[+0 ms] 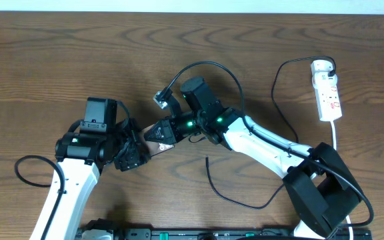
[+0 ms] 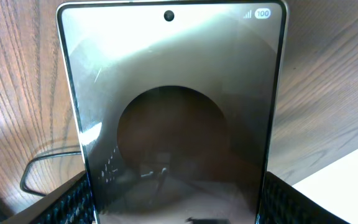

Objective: Plug charger to phone and switch on socket

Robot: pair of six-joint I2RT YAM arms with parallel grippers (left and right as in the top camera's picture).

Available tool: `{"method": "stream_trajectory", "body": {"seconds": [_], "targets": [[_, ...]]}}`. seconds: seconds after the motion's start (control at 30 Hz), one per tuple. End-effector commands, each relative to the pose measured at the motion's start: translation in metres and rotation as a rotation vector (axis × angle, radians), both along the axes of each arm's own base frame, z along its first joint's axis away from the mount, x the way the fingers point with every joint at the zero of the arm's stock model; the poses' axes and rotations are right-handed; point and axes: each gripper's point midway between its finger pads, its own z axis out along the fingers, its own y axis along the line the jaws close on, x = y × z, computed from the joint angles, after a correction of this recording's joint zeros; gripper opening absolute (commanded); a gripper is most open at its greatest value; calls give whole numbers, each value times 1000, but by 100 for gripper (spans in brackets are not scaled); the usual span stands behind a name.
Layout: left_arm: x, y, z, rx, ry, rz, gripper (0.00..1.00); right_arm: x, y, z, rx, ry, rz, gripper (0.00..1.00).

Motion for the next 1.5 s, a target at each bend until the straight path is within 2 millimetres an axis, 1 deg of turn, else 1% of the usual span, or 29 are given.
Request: {"method": "stream_trajectory", "body": {"seconds": [0.0, 0.1, 0.4, 0.67, 0.7, 0.73, 0.8, 0.9, 0.97, 1.17, 1.47], "targets": [[6, -3, 12, -14, -27, -3, 7, -4, 5, 7, 26, -13, 31, 14], [6, -3, 12, -14, -27, -4, 7, -4, 5, 7, 26, -13, 31, 13], [6, -3, 12, -13, -29, -7, 7, -4, 5, 7, 26, -13, 31, 1], [6, -3, 12, -8, -34, -20, 8, -4, 5, 7, 26, -13, 31, 1], [6, -3, 12, -8, -34, -20, 15, -4, 5, 8, 26, -13, 31, 1], [6, -3, 12, -8, -34, -20, 26, -4, 5, 7, 26, -13, 31, 1], [6, -3, 12, -7, -36, -25, 45, -4, 5, 7, 24, -11, 31, 1], [6, -3, 12, -1, -42, -41, 63, -4, 4, 7, 23, -10, 31, 1], [6, -4, 12, 2, -48, -53, 70, -3, 4, 7, 24, -11, 28, 1], [5, -8, 14, -17, -57, -88, 78, 2, 1, 7, 23, -11, 16, 1], [2, -21, 20, -76, -86, -179, 78, 26, -15, 7, 25, -13, -43, 1]]}}
